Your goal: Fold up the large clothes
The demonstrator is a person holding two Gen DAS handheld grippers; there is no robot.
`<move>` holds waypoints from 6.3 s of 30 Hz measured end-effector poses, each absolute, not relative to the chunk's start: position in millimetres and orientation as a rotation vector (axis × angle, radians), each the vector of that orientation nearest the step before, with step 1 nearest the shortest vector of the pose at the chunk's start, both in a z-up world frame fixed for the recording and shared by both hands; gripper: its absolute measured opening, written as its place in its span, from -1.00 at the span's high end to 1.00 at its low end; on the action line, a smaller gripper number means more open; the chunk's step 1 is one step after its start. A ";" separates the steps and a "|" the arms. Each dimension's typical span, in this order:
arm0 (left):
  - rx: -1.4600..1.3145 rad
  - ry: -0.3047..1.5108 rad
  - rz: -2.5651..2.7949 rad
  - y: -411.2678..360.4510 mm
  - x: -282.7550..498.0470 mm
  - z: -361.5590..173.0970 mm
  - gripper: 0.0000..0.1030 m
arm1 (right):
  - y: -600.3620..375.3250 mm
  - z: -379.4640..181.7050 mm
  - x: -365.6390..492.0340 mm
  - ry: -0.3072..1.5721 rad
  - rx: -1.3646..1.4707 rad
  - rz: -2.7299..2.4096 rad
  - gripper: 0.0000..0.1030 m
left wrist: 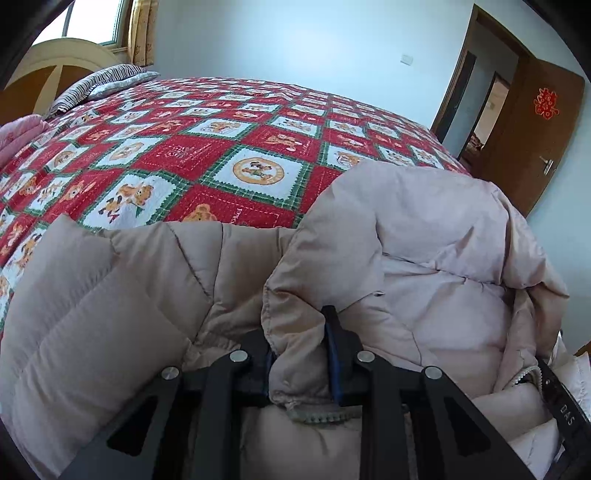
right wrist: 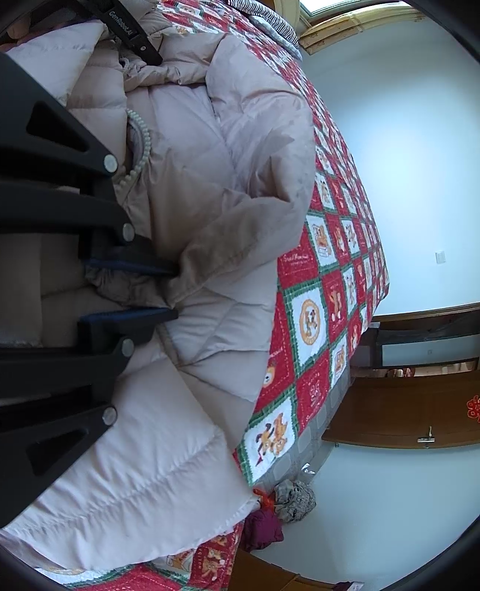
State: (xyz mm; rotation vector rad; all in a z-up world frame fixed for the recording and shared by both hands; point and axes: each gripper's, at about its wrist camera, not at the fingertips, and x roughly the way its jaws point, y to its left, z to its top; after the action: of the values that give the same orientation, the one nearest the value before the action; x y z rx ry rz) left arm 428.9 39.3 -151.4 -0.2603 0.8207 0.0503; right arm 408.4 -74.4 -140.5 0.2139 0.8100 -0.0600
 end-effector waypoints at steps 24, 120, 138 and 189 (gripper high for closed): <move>-0.287 0.797 0.032 41.6 428.0 -152.0 0.51 | -42.0 -130.3 455.6 1.015 0.195 0.156 0.43; -0.124 0.841 -0.237 38.4 369.6 -89.9 -0.30 | -98.8 -32.9 292.0 0.548 0.140 0.185 -0.12; -0.192 0.731 -0.429 186.3 51.9 -102.8 -0.41 | -223.8 -41.7 15.0 0.672 0.200 0.148 -0.37; -0.501 0.615 -0.590 219.3 -8.6 -102.8 0.79 | -202.8 -99.0 -31.8 0.729 0.467 0.467 0.72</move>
State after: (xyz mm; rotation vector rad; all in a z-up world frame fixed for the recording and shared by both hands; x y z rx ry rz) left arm -8.6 219.3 -102.8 -0.5013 0.6147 -0.5899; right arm -31.8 -202.8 -99.0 0.4674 0.7293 0.4665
